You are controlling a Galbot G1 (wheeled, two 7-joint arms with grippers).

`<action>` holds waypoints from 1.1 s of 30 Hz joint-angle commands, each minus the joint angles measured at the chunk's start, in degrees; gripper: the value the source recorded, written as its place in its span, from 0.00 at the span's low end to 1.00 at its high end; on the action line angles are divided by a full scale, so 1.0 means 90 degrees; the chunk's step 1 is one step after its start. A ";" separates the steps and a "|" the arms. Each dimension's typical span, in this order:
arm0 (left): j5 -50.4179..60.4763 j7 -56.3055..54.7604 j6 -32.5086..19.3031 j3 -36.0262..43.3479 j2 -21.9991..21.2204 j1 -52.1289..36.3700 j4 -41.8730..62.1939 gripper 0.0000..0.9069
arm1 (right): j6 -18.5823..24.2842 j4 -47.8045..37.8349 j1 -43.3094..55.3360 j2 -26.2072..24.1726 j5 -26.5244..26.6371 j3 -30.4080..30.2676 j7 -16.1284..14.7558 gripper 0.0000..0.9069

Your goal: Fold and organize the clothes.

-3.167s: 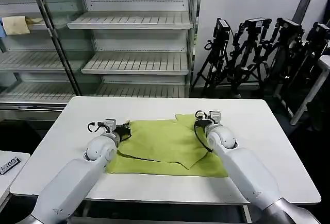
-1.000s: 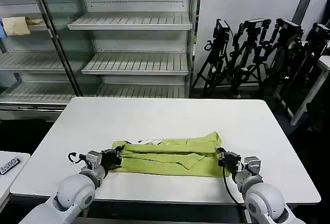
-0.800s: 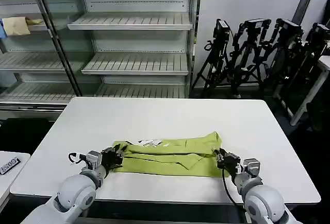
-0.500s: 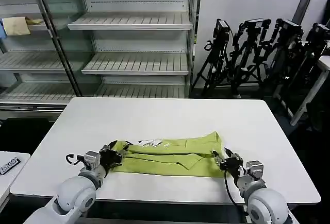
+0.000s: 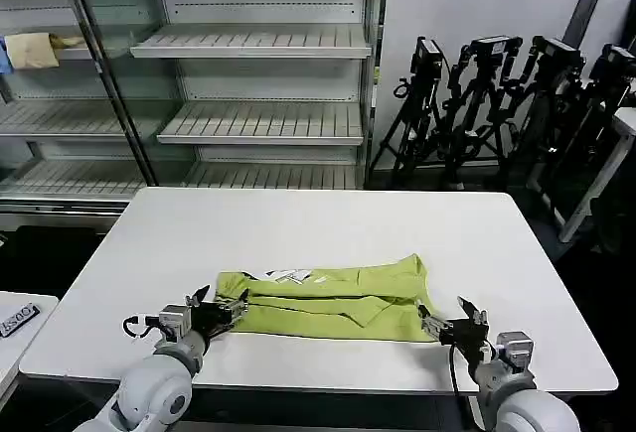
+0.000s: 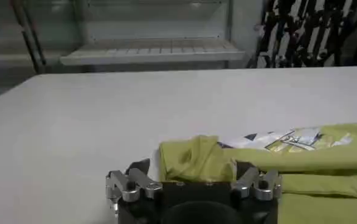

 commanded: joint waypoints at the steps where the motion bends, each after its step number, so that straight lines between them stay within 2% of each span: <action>1: -0.0140 -0.0280 -0.0069 -0.0008 -0.0354 0.0032 0.0282 1.00 | 0.0016 0.0293 -0.0573 0.0088 -0.0050 0.0313 -0.0003 1.00; 2: -0.0145 -0.0280 -0.0094 -0.0011 -0.0357 0.0050 0.0290 0.77 | 0.0019 0.0304 -0.0594 0.0091 -0.0050 0.0323 -0.0004 1.00; 3: -0.0147 -0.0280 -0.0119 -0.0012 -0.0360 0.0061 0.0292 0.60 | 0.0024 0.0319 -0.0620 0.0096 -0.0053 0.0343 -0.0006 1.00; 4: -0.0164 -0.0274 -0.0146 -0.0013 -0.0364 0.0080 0.0308 0.48 | 0.0028 0.0334 -0.0651 0.0099 -0.0053 0.0360 -0.0006 1.00; 5: -0.0185 -0.0272 -0.0165 -0.0014 -0.0367 0.0096 0.0308 0.27 | 0.0031 0.0348 -0.0666 0.0101 -0.0052 0.0372 -0.0006 1.00; 7: -0.0236 -0.0267 -0.0177 -0.0014 -0.0377 0.0123 0.0297 0.17 | 0.0031 0.0372 -0.0696 0.0107 -0.0051 0.0402 -0.0005 1.00; 11: -0.0260 -0.0244 -0.0227 -0.0023 -0.0393 0.0170 0.0267 0.09 | 0.0040 0.0400 -0.0738 0.0128 -0.0052 0.0425 0.0001 1.00; 24: -0.1091 -0.0148 -0.0661 -0.0258 -0.0427 0.0171 0.0189 0.09 | 0.0074 0.0501 -0.0856 0.0176 -0.0073 0.0484 0.0024 1.00; 33: -0.1819 -0.0139 -0.0810 -0.0945 -0.0182 0.0262 0.0063 0.09 | 0.0079 0.0493 -0.0822 0.0171 -0.0060 0.0472 0.0039 1.00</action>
